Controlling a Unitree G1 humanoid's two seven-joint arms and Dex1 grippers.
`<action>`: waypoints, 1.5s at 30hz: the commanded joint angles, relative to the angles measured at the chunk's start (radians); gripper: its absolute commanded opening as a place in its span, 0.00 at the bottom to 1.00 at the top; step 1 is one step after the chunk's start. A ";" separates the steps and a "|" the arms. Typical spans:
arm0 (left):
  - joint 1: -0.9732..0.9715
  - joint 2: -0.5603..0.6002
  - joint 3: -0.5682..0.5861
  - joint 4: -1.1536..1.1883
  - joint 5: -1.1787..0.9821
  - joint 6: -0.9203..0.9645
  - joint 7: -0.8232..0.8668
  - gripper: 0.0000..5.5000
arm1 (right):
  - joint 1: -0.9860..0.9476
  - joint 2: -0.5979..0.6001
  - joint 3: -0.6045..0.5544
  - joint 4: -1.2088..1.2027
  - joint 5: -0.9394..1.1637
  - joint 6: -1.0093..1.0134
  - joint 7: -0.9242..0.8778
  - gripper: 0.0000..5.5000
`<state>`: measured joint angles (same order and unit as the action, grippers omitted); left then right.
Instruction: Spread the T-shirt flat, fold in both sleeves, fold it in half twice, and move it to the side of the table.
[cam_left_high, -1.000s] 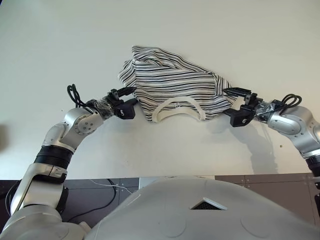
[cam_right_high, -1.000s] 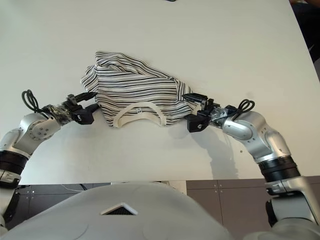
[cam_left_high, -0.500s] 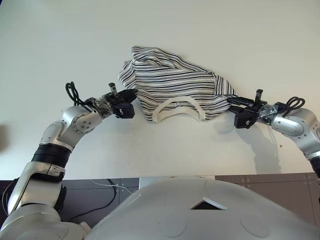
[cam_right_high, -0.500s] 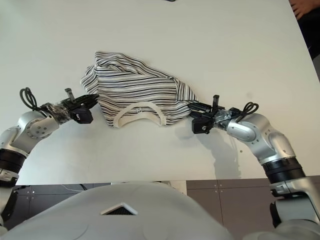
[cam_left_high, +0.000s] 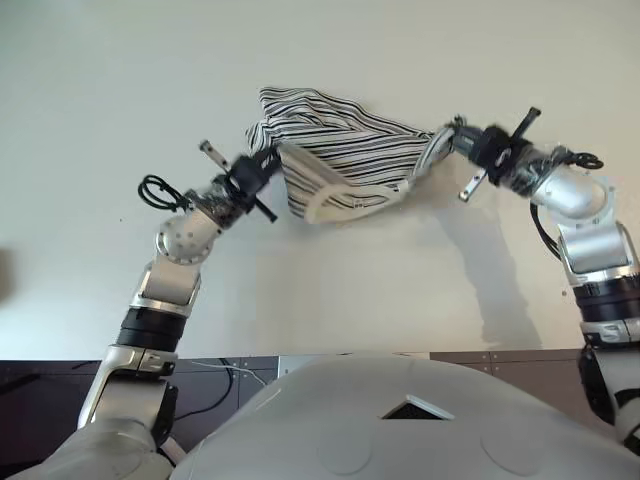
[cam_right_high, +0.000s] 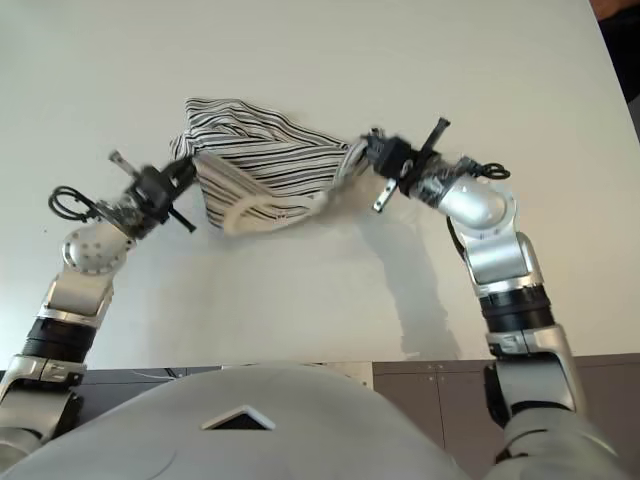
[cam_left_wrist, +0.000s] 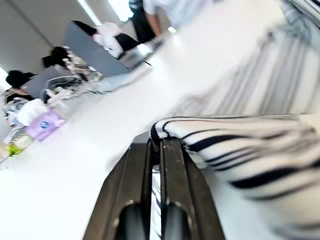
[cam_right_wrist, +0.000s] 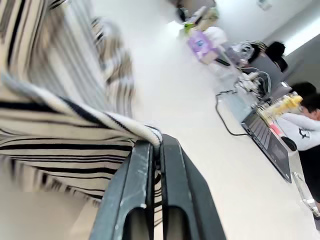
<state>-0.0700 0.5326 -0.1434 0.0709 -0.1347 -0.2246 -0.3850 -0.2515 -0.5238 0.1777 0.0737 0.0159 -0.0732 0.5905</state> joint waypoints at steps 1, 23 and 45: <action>-0.321 -0.080 0.121 0.070 -0.152 0.159 0.002 0.02 | -0.303 0.187 -0.141 0.127 0.150 0.163 -0.151 0.02; -1.056 -0.062 0.216 0.884 -0.009 0.003 -0.165 0.02 | -0.980 0.306 -0.320 0.913 0.062 -0.304 -0.539 0.02; 0.565 0.310 0.328 -0.649 -0.477 0.610 -0.752 0.02 | 0.687 -0.431 -0.147 -0.839 0.493 0.542 0.240 0.02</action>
<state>0.2869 0.7710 0.3098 -0.5067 -0.7738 0.4413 -1.0729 0.3051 -0.8593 -0.1593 -0.7429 0.7400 0.5003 0.8043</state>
